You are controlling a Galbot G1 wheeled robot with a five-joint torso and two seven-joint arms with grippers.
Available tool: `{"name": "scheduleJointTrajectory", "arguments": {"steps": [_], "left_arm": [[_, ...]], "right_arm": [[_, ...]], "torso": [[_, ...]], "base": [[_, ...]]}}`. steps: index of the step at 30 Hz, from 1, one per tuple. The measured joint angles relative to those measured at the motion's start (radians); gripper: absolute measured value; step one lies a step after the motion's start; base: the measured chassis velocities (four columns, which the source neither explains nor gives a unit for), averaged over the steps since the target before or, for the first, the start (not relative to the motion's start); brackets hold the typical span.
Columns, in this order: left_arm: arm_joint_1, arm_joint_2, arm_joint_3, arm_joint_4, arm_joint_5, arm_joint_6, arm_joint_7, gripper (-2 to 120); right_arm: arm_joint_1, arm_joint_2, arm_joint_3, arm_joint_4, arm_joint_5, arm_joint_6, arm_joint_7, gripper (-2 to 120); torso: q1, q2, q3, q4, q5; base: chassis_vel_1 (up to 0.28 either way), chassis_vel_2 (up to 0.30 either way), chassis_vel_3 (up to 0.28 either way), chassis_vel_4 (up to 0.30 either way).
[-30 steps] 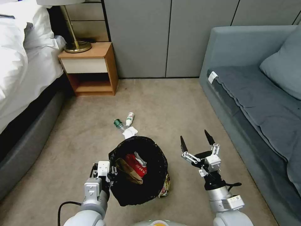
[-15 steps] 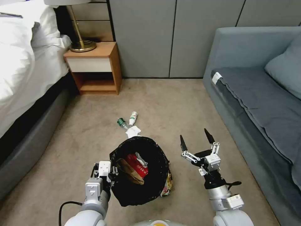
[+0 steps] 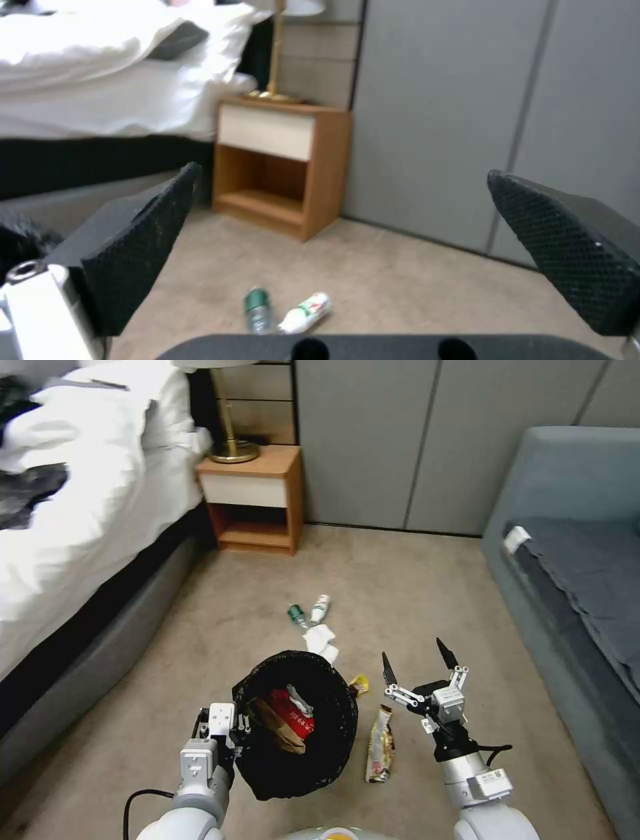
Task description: Pick up the trash bin, then pick up the garbage from the floor and place it into the trash bin.
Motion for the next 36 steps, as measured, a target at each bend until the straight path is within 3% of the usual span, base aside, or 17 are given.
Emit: {"name": "scheduleJointTrajectory", "arguments": {"steps": [2,6,7,11,15,23,36], "left_arm": [[-0.001,0.001,0.0,0.0,0.0,-0.001,-0.001,1],[-0.004,0.003,0.0,0.002,-0.001,-0.002,-0.003,1],[-0.004,0.003,0.0,0.002,-0.001,-0.002,-0.003,1],[-0.004,0.005,-0.001,0.003,-0.004,-0.003,-0.003,1],[-0.002,0.008,-0.002,0.004,-0.005,-0.004,-0.003,1],[-0.004,0.011,-0.006,0.009,-0.01,-0.004,-0.003,1],[-0.004,0.01,-0.009,0.012,-0.011,-0.003,-0.003,1]], "right_arm": [[-0.002,-0.004,0.001,0.003,0.0,-0.023,0.001,101],[-0.011,-0.027,0.002,0.025,0.038,-0.184,-0.002,100],[-0.011,-0.027,0.002,0.025,0.038,-0.184,-0.002,100],[0.014,-0.046,-0.001,0.024,0.089,-0.397,-0.019,100],[0.041,-0.059,0.003,-0.021,0.094,-0.498,-0.037,100],[0.087,-0.065,0.018,-0.196,0.107,-0.572,-0.047,100],[0.135,-0.056,0.035,-0.413,0.167,-0.59,-0.057,100]], "torso": [[0.0,0.0,0.0,0.0001,-0.0001],[0.0,0.0,0.0,0.0,0.0],[0.0,0.0,0.0,0.0,0.0],[0.0,0.0,0.0,-0.0004,0.0],[0.0,0.0,0.0,0.0,-0.0001],[0.0,0.0,0.0,-0.0002,0.0],[0.0,0.0,0.0,-0.0002,0.0]], "base": [[0.139,0.109,0.131,0.133],[0.072,0.086,0.089,0.073],[0.043,0.041,0.074,0.043],[0.0,0.0,0.0,0.0],[0.0,0.0,0.0,0.0],[0.0,0.0,0.0,0.0],[0.0,0.0,0.0,0.0]]}}
